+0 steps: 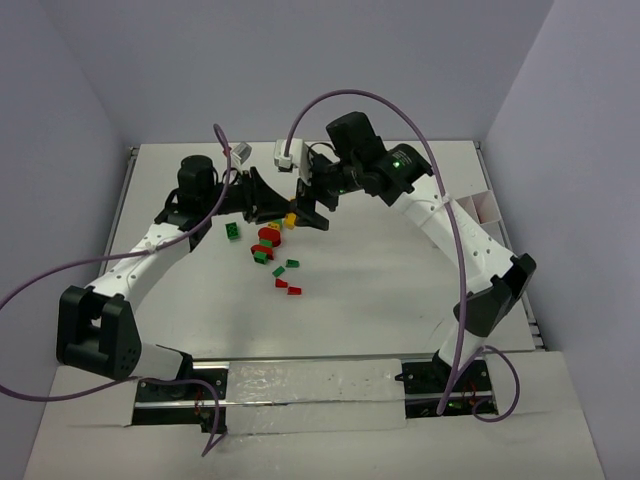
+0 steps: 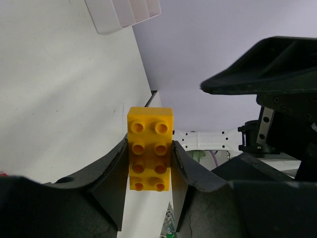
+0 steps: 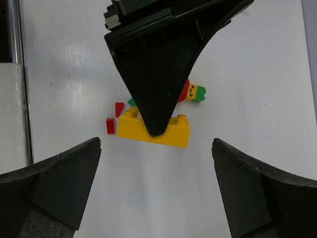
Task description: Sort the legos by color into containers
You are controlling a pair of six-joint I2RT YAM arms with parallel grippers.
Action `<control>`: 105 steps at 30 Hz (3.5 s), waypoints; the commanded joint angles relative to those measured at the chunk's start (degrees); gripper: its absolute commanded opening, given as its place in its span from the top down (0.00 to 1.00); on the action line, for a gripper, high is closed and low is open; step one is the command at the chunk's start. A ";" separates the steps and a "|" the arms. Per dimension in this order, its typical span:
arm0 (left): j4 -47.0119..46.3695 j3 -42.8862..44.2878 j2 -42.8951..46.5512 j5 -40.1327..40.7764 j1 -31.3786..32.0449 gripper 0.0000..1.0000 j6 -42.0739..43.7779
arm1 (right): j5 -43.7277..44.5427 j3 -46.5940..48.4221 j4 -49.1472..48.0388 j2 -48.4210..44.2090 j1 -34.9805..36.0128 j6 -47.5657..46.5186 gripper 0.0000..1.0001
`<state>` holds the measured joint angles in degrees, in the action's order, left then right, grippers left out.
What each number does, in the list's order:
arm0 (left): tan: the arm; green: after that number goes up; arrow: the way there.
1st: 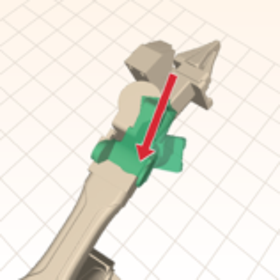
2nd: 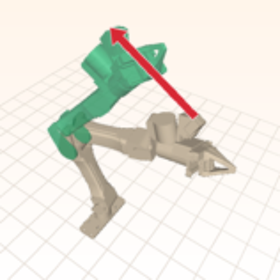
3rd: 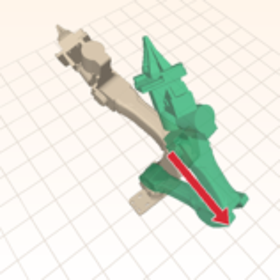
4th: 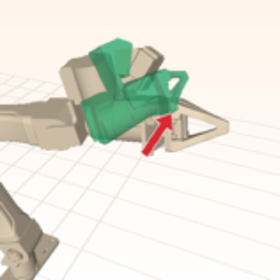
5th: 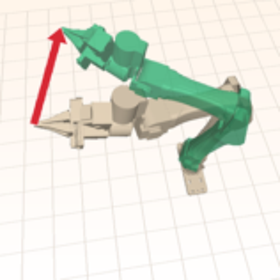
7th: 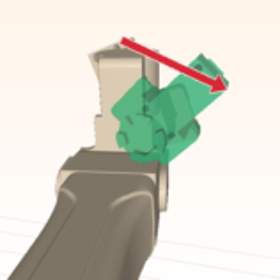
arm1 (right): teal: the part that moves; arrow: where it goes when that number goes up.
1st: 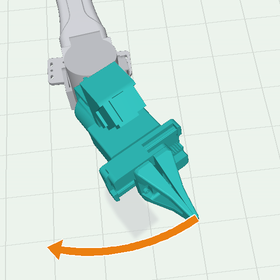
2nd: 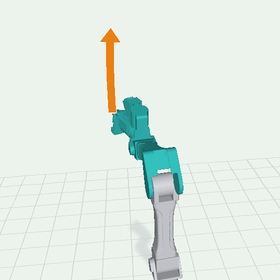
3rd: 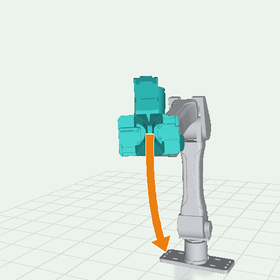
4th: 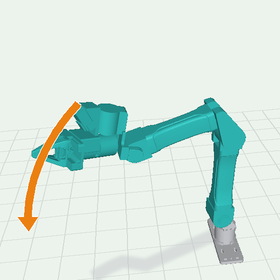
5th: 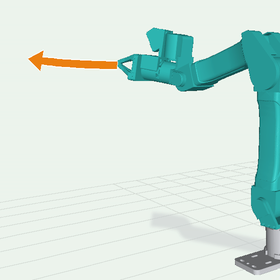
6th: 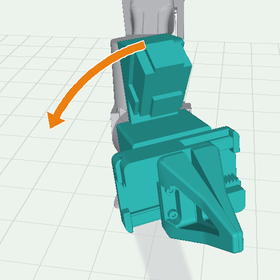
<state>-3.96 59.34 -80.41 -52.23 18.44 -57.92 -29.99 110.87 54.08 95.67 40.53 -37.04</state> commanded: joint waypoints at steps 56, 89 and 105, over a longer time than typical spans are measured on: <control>21.11 11.77 -1.76 0.38 -9.82 0.01 31.74 | 16.25 -7.71 26.05 -1.82 -35.64 -46.65 0.67; 23.47 14.57 -7.38 -0.09 -9.82 0.01 32.08 | 19.80 -10.14 20.83 8.54 -52.14 -72.34 0.60; 23.39 15.27 -9.58 0.09 -9.84 0.01 31.64 | 21.18 -6.99 20.80 14.62 -52.05 -71.68 0.53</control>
<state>19.66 71.53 -89.26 -51.22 8.54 -26.74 -9.84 100.66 74.32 108.76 -11.25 -107.87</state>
